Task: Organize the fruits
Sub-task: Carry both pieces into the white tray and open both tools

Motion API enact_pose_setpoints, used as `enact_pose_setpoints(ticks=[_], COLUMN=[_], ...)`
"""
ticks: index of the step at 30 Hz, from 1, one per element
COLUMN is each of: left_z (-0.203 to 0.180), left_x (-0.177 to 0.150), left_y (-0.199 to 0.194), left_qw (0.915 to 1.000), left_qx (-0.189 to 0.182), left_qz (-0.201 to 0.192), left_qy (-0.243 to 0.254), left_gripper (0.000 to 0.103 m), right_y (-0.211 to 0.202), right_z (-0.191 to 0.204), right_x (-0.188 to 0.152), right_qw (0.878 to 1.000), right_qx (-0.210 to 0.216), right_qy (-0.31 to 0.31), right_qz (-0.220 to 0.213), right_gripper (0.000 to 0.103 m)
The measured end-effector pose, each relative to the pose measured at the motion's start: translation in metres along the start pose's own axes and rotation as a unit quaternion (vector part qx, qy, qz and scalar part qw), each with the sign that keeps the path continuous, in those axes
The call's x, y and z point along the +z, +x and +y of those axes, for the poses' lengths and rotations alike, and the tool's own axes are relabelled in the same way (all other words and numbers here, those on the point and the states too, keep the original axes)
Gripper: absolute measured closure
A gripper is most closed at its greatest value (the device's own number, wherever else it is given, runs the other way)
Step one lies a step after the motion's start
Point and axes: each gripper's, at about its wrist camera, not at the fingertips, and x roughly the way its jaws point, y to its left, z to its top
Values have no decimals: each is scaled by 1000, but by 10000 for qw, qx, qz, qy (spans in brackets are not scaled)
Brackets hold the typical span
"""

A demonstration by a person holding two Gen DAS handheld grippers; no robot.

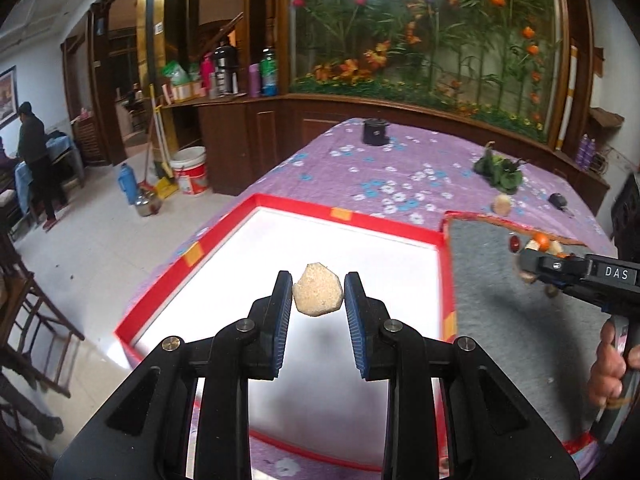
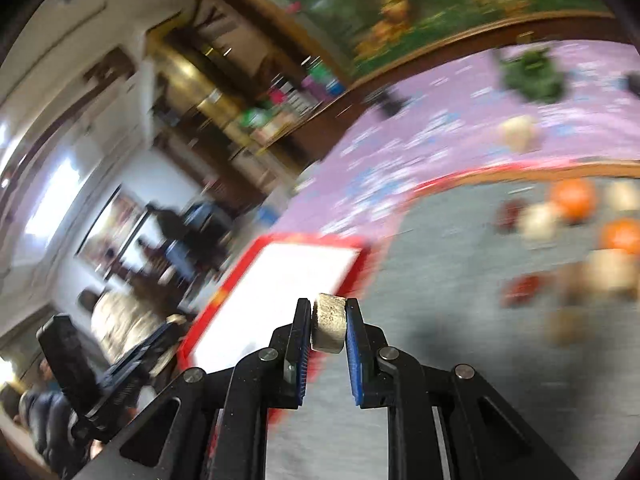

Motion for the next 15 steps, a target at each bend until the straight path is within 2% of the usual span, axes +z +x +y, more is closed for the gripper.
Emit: enact_pose_setpoints(ticks=[5,11,15], left_z=[5,9,8], left_x=[-10,-17,-20], left_y=[13,28,31], left_qw=[9996,9987,9978], left_qx=[196,309,461], left_qz=[207,415,460], left_qy=[73,45,97], left_gripper=[77,77,77], right_y=[54,92,106], right_z=[43,71,73], right_x=[-14,-32,-39], right_qw=[9985,9950,9926], right_qx=[191,-30,-239], right_qy=[-298,-765,-958], right_qz=[428,636,704], right_gripper=[87,87,87])
